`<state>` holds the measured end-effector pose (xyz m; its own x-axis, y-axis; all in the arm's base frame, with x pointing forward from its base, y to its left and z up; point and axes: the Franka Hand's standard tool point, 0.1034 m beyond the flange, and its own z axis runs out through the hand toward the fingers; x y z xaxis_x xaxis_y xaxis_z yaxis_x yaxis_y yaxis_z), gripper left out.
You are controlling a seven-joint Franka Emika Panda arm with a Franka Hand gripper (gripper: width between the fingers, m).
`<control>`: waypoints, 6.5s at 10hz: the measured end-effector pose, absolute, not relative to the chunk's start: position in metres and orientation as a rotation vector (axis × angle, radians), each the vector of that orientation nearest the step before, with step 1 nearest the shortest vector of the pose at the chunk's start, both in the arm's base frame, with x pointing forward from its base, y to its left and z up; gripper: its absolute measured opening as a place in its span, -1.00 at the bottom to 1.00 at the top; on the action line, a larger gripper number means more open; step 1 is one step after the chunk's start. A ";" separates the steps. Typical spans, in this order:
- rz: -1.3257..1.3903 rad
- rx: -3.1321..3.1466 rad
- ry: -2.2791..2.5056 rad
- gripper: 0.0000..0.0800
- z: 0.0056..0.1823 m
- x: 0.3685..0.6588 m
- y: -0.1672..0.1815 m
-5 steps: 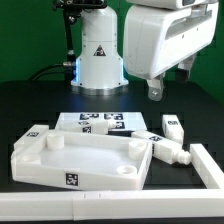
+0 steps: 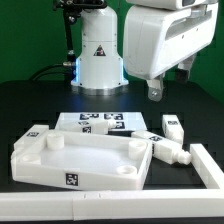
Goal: Assemble desk
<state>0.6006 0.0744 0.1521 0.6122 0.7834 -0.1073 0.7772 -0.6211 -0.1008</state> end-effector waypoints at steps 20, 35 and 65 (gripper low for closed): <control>-0.013 -2.928 -0.962 0.63 0.070 0.474 0.065; -0.090 -2.928 -0.982 0.62 0.036 0.463 0.059; 0.020 -3.064 -0.322 -0.29 0.030 0.351 0.054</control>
Offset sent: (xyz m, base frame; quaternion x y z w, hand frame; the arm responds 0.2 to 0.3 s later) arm -0.0656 0.0139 0.0036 -0.0239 -0.0079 0.0076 0.9997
